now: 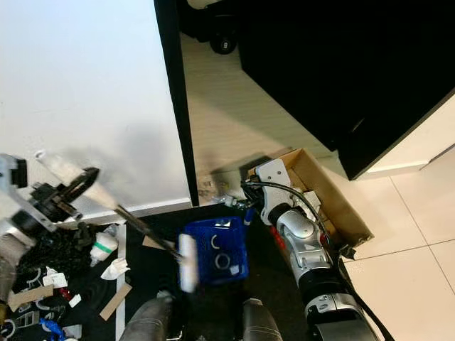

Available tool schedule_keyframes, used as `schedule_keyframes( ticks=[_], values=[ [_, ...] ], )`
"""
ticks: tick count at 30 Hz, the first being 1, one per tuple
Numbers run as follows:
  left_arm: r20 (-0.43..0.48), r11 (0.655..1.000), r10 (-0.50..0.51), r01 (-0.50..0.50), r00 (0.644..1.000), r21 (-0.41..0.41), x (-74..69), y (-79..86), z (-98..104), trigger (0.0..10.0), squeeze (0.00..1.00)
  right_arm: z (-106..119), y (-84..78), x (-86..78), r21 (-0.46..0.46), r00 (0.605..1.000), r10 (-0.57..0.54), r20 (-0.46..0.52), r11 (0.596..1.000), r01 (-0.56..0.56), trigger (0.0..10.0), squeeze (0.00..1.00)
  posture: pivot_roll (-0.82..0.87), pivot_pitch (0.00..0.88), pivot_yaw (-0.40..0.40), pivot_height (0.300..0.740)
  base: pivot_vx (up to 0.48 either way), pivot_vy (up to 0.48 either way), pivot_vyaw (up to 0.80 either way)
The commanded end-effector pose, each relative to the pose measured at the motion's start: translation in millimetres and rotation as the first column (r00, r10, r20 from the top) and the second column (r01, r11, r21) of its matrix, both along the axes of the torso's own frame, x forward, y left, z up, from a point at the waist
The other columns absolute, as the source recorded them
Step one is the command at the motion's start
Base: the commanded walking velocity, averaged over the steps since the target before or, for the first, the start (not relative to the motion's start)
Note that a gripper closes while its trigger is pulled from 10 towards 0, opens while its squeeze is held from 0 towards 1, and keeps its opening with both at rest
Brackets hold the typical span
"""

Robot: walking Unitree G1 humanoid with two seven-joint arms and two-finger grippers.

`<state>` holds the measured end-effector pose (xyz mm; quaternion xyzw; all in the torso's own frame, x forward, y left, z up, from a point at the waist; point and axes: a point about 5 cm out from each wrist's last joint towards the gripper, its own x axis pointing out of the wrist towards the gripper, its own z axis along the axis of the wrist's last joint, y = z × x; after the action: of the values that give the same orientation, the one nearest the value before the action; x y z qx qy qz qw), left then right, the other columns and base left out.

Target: Sweep floor

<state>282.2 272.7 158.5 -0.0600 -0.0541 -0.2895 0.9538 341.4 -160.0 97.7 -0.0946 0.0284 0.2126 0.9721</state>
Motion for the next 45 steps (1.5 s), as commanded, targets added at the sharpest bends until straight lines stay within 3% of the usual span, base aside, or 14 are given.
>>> schedule_keyframes(
  ticks=[1,5,11,13,17,22,35,41,45],
  values=[
    [0.006,1.0,0.001,-0.001,1.0,0.012,-4.1,4.4,1.9,10.0,0.0,-19.9,0.0,-8.7,0.012,0.997,-0.006,-0.081,1.0,0.007,10.0,0.0,0.24,0.255,0.038,0.74,0.0,0.0,0.0],
    [0.025,0.999,0.03,-0.03,0.999,0.026,3.1,4.5,2.2,10.0,0.0,-17.7,1.5,-7.5,0.018,0.997,0.0,-0.073,1.0,0.002,10.0,0.0,0.24,0.259,0.034,0.74,0.0,0.0,0.0],
    [-0.008,0.996,0.015,-0.014,1.0,0.09,25.7,-5.9,-12.8,10.0,0.0,-13.8,2.7,-6.1,0.026,0.998,0.004,-0.061,1.0,-0.003,10.0,0.0,0.21,0.296,0.039,0.74,0.0,0.0,0.0],
    [-0.008,0.996,0.015,-0.014,1.0,0.09,25.7,-5.9,-12.8,10.0,0.0,-13.8,2.7,-6.1,0.026,0.998,0.004,-0.061,1.0,-0.003,10.0,0.0,0.21,0.296,0.039,0.74,0.0,0.0,0.0],
    [-0.002,0.985,0.029,-0.029,1.0,0.172,46.9,-6.4,-4.5,10.0,0.0,-11.6,-2.4,-10.2,0.023,0.999,0.007,-0.046,1.0,-0.006,10.0,0.0,0.18,0.315,0.057,0.74,0.0,0.0,0.0],
    [-0.003,0.982,0.027,-0.025,1.0,0.189,50.2,-7.7,-3.3,10.0,0.0,-11.6,-4.2,-11.0,0.023,0.999,0.0,-0.044,1.0,0.001,10.0,0.0,0.17,0.319,0.061,0.74,0.0,0.0,0.0],
    [-0.018,0.935,0.038,-0.03,0.999,0.353,56.7,-12.4,-19.9,10.0,0.0,-8.2,-8.1,-15.1,0.026,0.999,-0.007,-0.031,1.0,0.008,10.0,0.0,0.13,0.343,0.067,0.74,0.0,0.0,0.0],
    [-0.033,0.945,0.054,-0.04,0.998,0.323,52.0,-8.9,-28.6,10.0,0.0,-8.5,-10.8,-16.5,0.023,0.999,-0.013,-0.034,1.0,0.013,10.0,0.0,0.13,0.344,0.058,0.74,0.0,0.0,0.0],
    [-0.082,0.98,0.124,-0.109,0.989,0.169,46.4,-12.2,-48.3,10.0,0.0,-6.4,-7.3,-15.0,0.027,0.999,-0.006,-0.032,1.0,0.007,10.0,0.0,0.11,0.35,0.047,0.74,0.0,0.0,0.0]
  ],
)
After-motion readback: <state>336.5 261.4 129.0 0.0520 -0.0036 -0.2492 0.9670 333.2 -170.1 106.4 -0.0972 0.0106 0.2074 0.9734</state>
